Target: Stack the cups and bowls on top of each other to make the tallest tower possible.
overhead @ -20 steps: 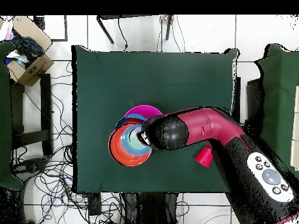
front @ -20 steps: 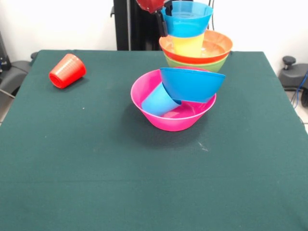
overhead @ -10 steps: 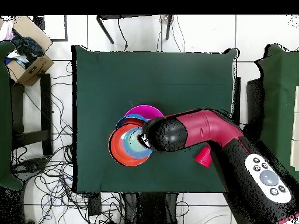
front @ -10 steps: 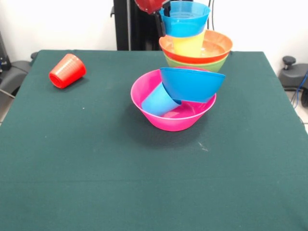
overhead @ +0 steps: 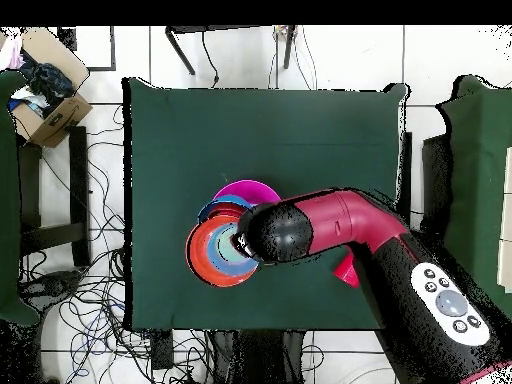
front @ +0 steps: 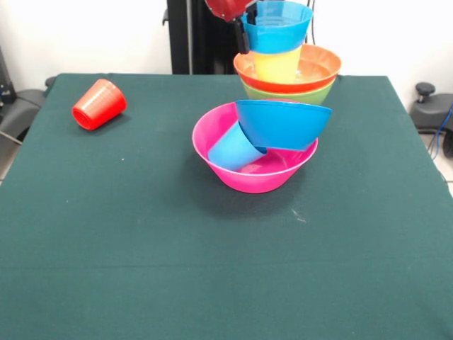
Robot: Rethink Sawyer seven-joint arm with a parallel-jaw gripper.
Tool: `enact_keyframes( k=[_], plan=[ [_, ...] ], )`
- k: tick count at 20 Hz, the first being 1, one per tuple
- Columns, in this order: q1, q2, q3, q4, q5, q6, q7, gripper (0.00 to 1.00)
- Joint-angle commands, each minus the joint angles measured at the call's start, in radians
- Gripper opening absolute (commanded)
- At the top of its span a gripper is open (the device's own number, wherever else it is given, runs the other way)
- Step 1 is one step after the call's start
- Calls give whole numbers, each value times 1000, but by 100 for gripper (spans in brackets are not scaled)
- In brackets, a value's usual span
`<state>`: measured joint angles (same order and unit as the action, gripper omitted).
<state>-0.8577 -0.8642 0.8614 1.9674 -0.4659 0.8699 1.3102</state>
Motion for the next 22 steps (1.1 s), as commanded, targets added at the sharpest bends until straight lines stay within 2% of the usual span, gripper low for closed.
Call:
enact_keyframes(
  k=[1, 6, 7, 9, 11, 14, 22],
  plan=[
    [45, 30, -60, 60, -28, 13, 39, 0],
    [42, 43, -62, 49, -39, -7, 33, 0],
    [43, 44, -68, 48, -37, -5, 42, 100],
    [36, 49, -67, 49, -19, -32, 64, 100],
    [41, 36, -39, 20, -26, 3, 9, 100],
    [31, -5, -31, 11, 24, 33, 29, 100],
    [54, -13, -37, -20, 15, 81, 5, 100]
  ],
)
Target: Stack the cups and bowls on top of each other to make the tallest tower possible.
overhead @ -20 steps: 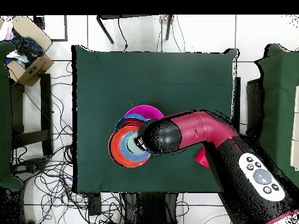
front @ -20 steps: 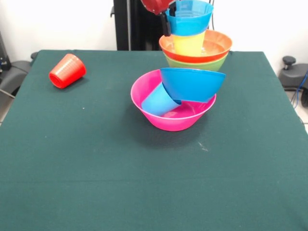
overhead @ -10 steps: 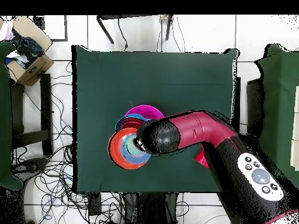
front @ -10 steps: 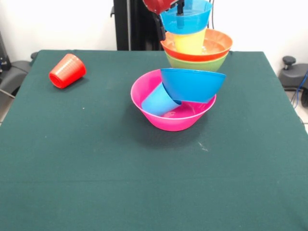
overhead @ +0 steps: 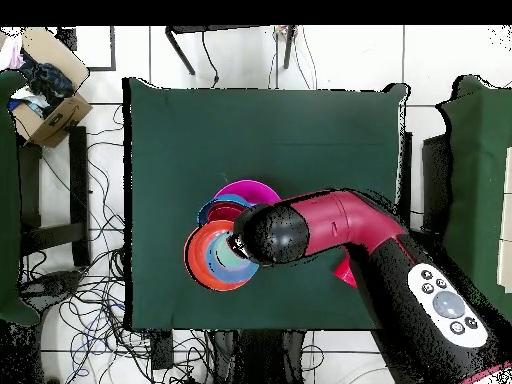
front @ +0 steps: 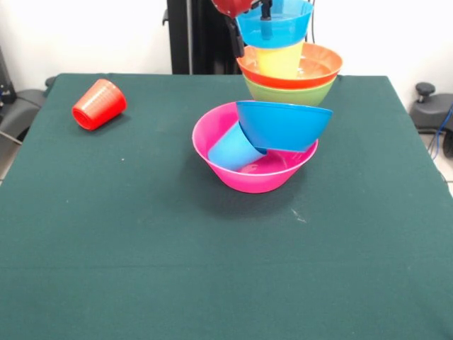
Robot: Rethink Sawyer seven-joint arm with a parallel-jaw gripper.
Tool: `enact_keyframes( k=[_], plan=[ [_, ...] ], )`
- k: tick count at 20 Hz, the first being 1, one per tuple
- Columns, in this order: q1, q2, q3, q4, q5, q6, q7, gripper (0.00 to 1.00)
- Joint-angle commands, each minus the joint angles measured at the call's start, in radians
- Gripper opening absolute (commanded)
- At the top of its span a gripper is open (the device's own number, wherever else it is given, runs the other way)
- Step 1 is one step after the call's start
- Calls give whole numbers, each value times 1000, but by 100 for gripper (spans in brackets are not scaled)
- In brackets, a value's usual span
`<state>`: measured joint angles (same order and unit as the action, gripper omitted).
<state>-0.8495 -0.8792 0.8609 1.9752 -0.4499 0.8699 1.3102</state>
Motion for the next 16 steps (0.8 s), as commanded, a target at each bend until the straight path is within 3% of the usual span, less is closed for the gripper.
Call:
enact_keyframes(
  k=[1, 16],
  plan=[
    [47, -5, -35, -29, 2, 90, 1, 100],
    [51, -33, -26, -97, 47, 218, -28, 100]
  ],
)
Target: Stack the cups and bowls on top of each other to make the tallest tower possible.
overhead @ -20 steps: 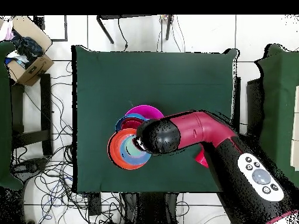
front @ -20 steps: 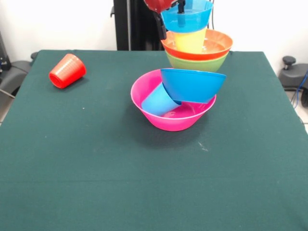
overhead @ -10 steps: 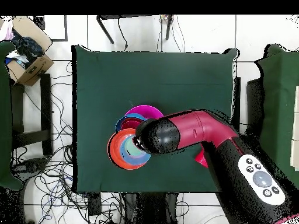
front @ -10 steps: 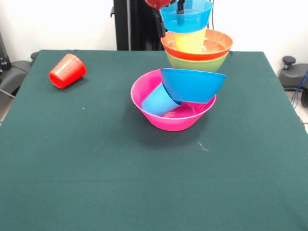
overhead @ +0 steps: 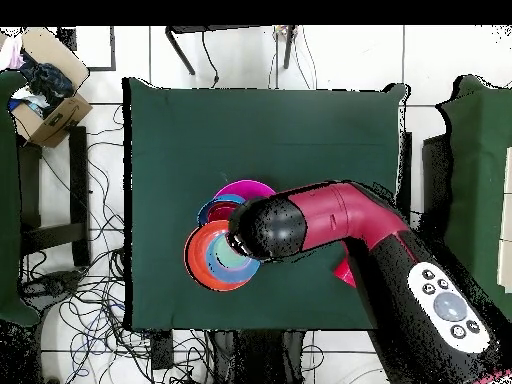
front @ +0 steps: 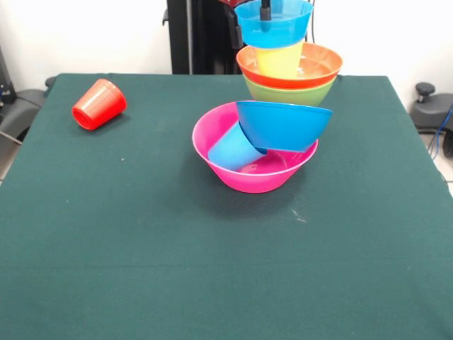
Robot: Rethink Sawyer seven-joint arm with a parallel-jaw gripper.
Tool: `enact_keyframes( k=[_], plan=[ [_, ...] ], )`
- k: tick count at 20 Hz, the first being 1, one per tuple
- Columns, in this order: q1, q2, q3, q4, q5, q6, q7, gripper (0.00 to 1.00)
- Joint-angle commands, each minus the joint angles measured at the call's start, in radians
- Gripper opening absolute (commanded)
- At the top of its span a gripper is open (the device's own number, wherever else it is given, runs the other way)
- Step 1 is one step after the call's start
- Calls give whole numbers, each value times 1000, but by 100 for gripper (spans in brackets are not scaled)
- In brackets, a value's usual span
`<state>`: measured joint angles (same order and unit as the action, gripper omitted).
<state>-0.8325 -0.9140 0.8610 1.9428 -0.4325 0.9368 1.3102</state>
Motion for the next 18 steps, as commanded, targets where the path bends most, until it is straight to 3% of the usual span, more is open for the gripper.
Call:
enact_keyframes(
  k=[1, 18],
  plan=[
    [34, 2, -25, -74, 34, 165, -33, 100],
    [-2, -75, 20, -160, 125, 392, -106, 100]
  ],
)
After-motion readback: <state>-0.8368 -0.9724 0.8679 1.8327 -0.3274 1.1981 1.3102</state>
